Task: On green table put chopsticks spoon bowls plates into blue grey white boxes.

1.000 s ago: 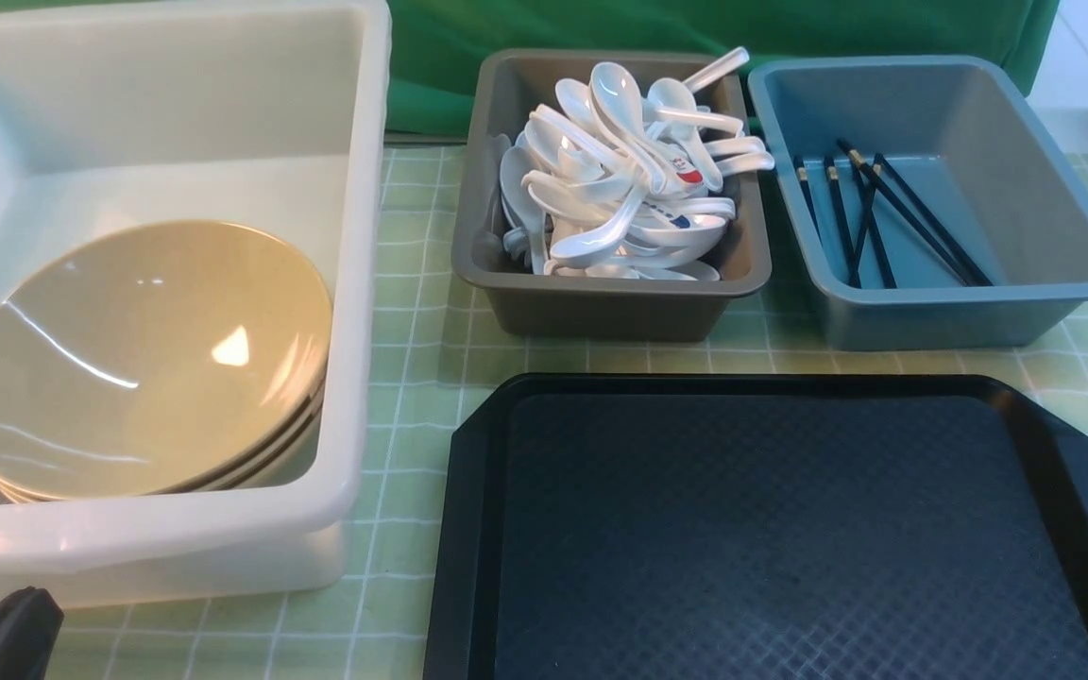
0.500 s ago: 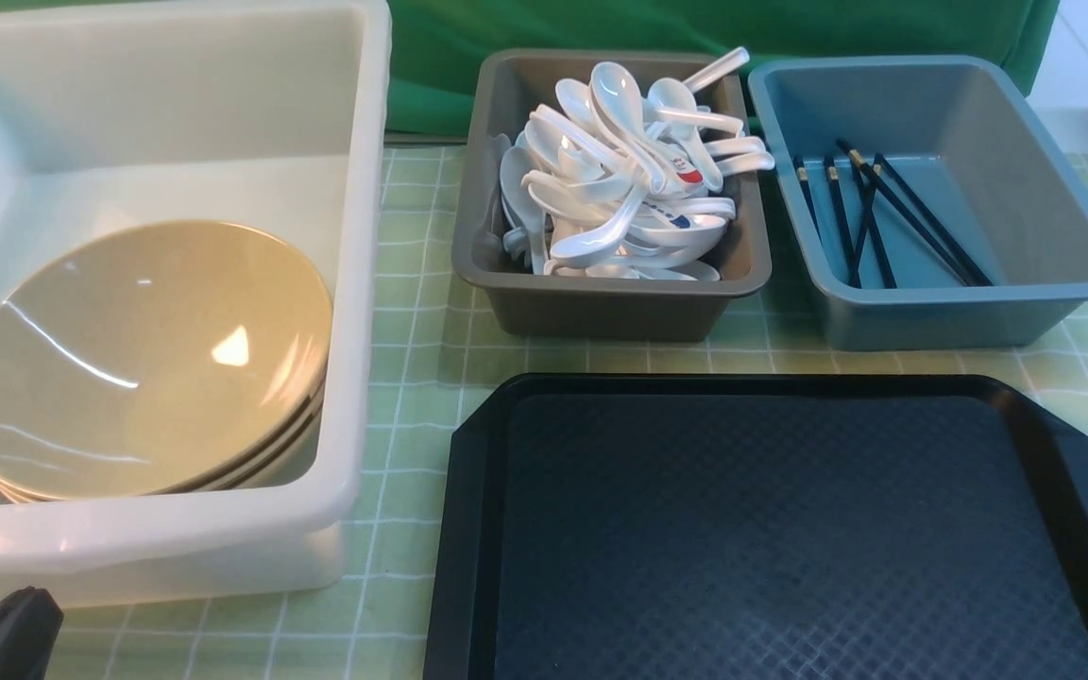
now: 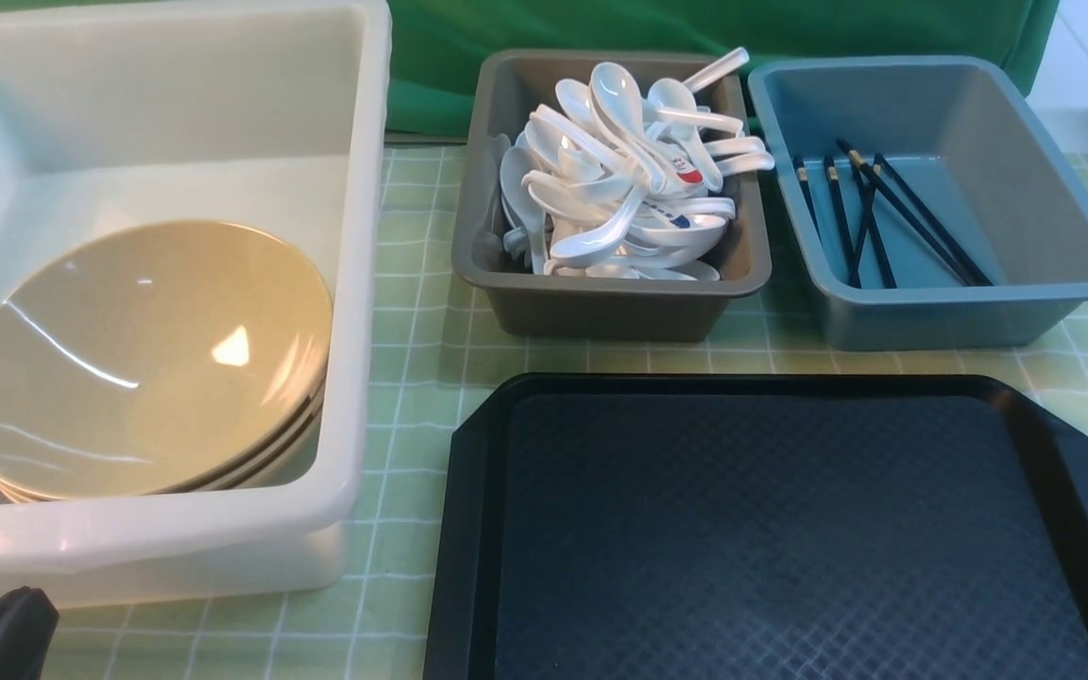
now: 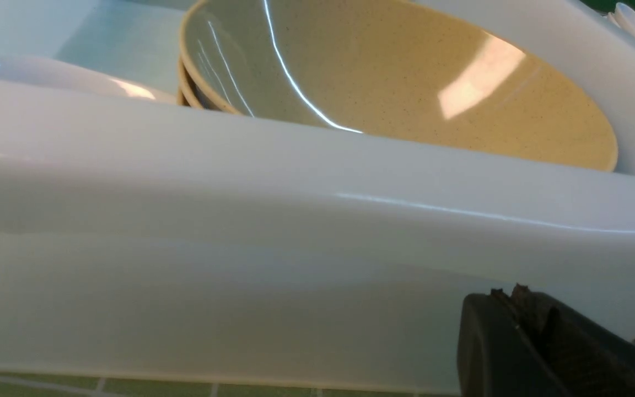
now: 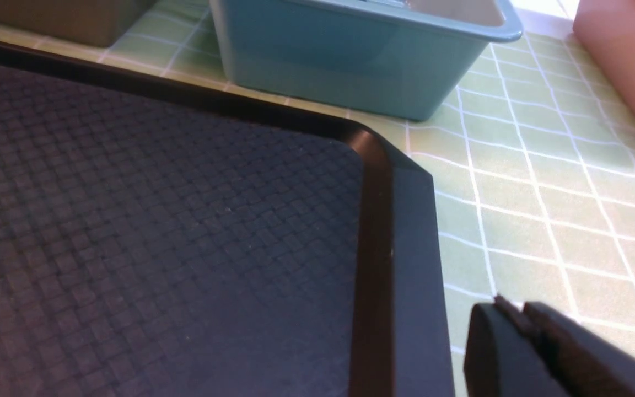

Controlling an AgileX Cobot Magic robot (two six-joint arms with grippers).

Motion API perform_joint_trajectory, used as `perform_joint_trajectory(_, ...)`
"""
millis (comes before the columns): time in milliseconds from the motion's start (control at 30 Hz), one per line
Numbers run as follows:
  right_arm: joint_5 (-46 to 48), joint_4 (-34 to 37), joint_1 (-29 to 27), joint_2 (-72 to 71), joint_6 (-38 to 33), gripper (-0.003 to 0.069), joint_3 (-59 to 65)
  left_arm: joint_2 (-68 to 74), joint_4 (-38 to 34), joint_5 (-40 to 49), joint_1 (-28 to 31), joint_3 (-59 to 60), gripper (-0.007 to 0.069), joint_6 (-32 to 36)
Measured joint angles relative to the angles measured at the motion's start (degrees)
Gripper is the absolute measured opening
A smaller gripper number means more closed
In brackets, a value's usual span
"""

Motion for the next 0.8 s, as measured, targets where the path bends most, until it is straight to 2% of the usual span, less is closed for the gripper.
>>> perform_joint_trajectory(800, -0.07, 0.0, 0.0, 0.0, 0.0, 0.0078, 0.0, 0.0, 0.0, 0.0, 0.0, 0.0, -0.0001, 0.15)
